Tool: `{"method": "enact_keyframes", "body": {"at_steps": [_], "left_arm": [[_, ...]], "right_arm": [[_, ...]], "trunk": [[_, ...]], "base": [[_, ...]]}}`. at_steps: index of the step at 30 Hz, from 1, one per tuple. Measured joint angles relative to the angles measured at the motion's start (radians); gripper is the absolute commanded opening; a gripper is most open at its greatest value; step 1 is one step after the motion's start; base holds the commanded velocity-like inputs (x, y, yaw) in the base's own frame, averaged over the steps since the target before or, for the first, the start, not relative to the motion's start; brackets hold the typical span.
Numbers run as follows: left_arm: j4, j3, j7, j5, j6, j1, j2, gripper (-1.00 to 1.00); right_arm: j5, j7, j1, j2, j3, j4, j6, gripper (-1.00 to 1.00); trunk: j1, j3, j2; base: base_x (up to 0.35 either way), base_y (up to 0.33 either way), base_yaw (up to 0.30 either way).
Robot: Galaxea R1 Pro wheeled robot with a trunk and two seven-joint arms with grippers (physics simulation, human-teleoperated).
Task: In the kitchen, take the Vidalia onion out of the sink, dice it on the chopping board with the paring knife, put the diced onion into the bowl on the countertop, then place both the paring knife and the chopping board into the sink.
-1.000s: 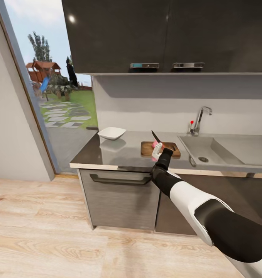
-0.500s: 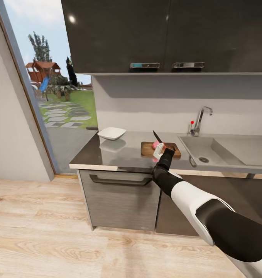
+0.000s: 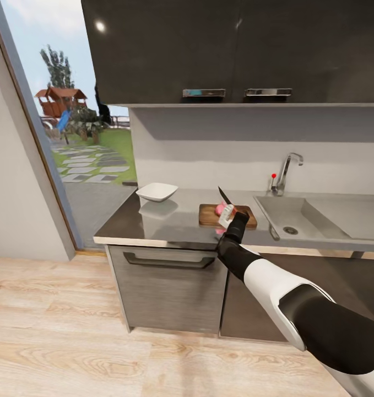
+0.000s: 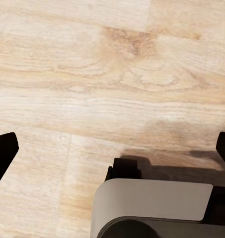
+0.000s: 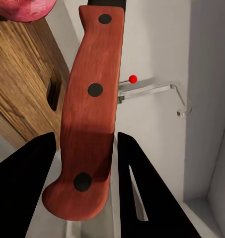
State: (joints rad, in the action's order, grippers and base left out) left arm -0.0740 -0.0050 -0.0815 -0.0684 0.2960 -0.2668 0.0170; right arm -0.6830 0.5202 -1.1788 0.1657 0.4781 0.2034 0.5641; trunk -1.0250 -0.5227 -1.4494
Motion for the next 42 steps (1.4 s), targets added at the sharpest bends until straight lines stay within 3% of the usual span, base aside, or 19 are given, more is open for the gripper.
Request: {"method": "enact_keyframes", "body": {"at_steps": [42], "left_arm": [[0.0,0.0,0.0,0.0,-0.001,0.0,0.003,1.0]], "right_arm": [[0.005,-0.008,0.0,-0.002,0.0,-0.018,-0.003,-1.0]], "trunk": [[0.0,0.0,0.0]], "base": [[0.0,0.0,0.0]]}}
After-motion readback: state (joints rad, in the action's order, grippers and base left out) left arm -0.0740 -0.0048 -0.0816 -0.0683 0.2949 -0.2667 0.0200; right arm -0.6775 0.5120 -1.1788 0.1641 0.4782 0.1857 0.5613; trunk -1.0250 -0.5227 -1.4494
